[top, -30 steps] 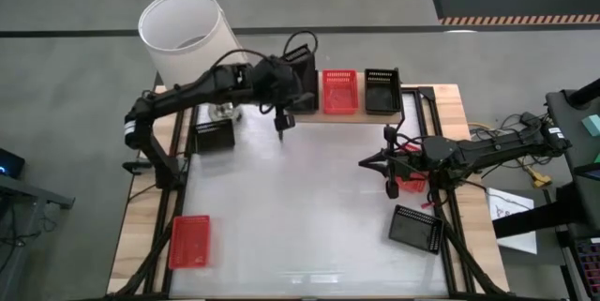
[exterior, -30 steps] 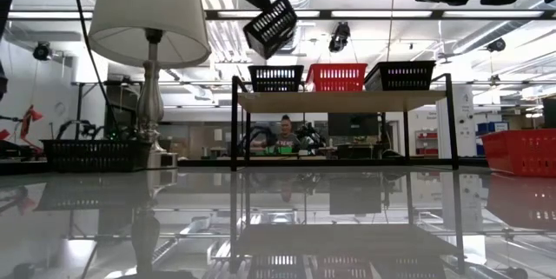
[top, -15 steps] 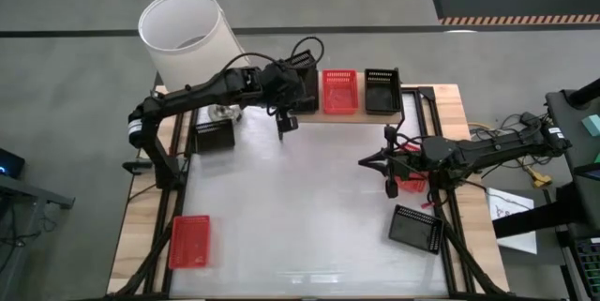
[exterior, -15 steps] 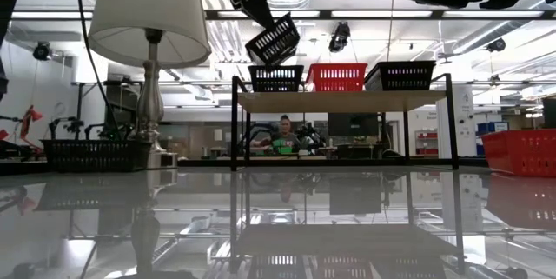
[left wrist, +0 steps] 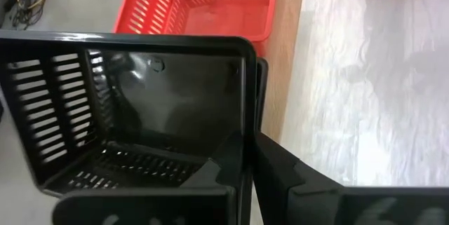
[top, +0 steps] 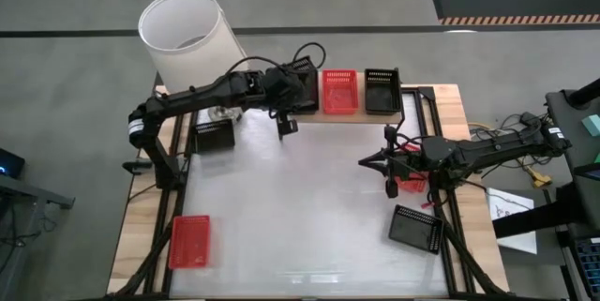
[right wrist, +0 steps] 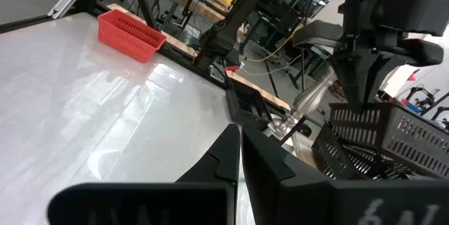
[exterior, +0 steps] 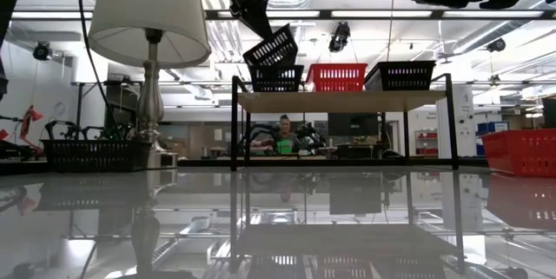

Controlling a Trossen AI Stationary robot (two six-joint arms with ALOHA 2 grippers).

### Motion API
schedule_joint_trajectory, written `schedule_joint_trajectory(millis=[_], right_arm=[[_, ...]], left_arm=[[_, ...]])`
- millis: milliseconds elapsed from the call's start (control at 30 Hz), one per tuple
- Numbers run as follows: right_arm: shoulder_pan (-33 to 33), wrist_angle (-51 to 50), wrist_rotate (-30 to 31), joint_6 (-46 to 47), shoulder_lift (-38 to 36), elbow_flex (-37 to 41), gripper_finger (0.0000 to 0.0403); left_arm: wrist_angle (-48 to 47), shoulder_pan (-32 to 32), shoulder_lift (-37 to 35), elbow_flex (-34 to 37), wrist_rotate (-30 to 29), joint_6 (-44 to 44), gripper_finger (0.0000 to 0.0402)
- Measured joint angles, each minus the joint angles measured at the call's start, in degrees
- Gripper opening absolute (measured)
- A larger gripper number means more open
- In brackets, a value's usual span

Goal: Stack baskets on shelf by color
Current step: Stack the black bin on top of the other black bin on the shelf, then stack the red bin on top of the other red bin on the shelf

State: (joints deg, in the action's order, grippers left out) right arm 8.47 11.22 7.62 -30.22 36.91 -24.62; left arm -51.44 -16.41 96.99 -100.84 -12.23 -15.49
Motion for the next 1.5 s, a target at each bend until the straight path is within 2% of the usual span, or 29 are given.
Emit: schedule_joint_trajectory(millis=[800,1233,1500], right_arm=[[0.0,-0.1,0.0,0.1,0.0,0.0,0.0009],[0.0,-0.2,0.0,0.1,0.0,0.0,0.0009],[0.0,-0.3,0.0,0.1,0.0,0.0,0.0009]], left_arm=[[0.2,0.0,0.0,0.2,0.0,0.0,0.0005],[0.2,-0.1,0.0,0.2,-0.2,-0.2,0.0082],[-0.1,2.4,-0.4,0.1,0.0,0.0,0.0088]])
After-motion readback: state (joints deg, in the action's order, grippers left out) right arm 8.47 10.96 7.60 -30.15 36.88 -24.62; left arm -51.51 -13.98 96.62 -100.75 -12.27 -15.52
